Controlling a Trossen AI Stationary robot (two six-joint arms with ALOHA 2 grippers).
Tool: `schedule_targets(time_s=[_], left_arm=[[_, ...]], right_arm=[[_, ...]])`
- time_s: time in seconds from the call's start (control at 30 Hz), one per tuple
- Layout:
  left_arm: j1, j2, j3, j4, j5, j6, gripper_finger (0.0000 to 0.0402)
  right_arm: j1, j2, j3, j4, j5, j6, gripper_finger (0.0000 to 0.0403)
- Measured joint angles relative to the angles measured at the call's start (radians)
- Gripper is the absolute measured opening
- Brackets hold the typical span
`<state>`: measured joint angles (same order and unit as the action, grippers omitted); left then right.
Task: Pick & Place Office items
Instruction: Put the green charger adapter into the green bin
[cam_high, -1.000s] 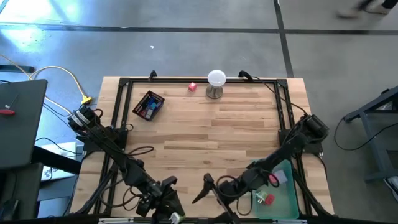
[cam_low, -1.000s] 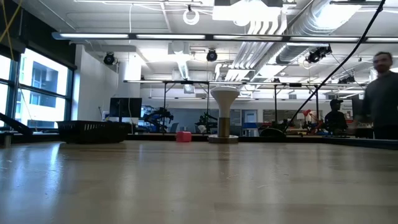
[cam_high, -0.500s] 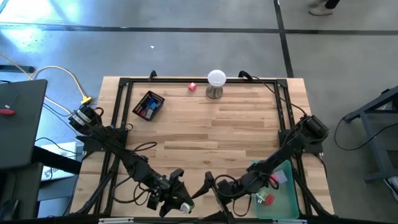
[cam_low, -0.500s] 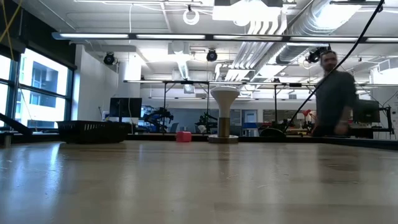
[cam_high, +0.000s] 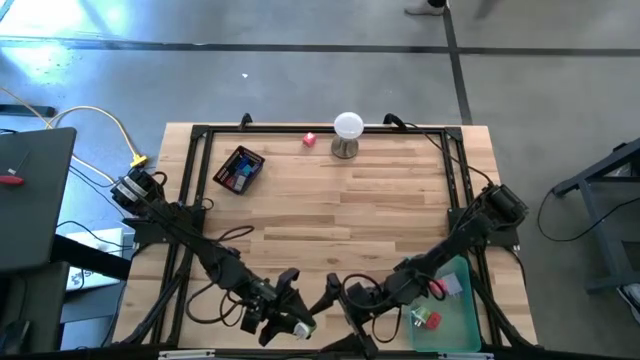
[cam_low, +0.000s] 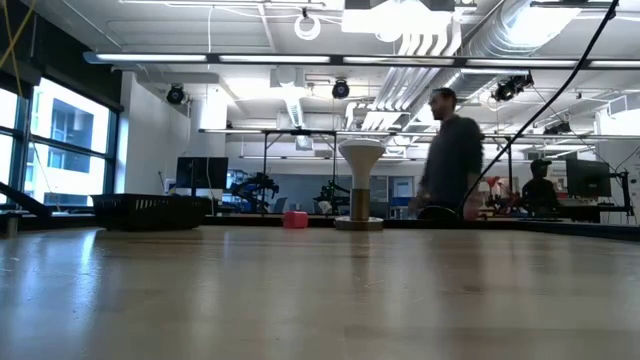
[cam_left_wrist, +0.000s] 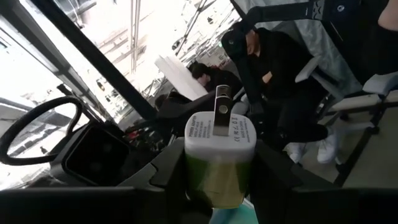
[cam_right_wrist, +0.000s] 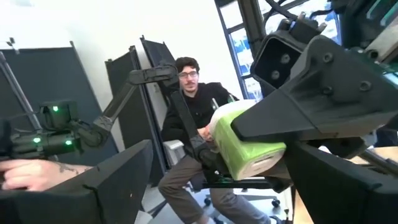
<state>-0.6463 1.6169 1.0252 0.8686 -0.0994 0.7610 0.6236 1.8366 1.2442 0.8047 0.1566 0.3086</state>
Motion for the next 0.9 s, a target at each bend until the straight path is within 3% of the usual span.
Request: schedule_targets(time_s=[0.5, 0.73, 0.9], left_arm=[[0.071, 0.000, 0.000, -0.020, 0.026, -0.095, 0.0125], [0.074, 0.000, 0.001, -0.023, 0.082, -0.054, 0.0125], [0.069, 0.000, 0.001, -0.026, 0.079, -0.057, 0.0125]], right_arm=[[-0.025, 0.001, 0.000, -0.010, -0.028, 0.037, 0.0349], [-0.024, 0.001, 0.000, -0.010, -0.034, -0.006, 0.0348], [-0.024, 0.002, 0.000, -0.011, -0.034, -0.016, 0.0319]])
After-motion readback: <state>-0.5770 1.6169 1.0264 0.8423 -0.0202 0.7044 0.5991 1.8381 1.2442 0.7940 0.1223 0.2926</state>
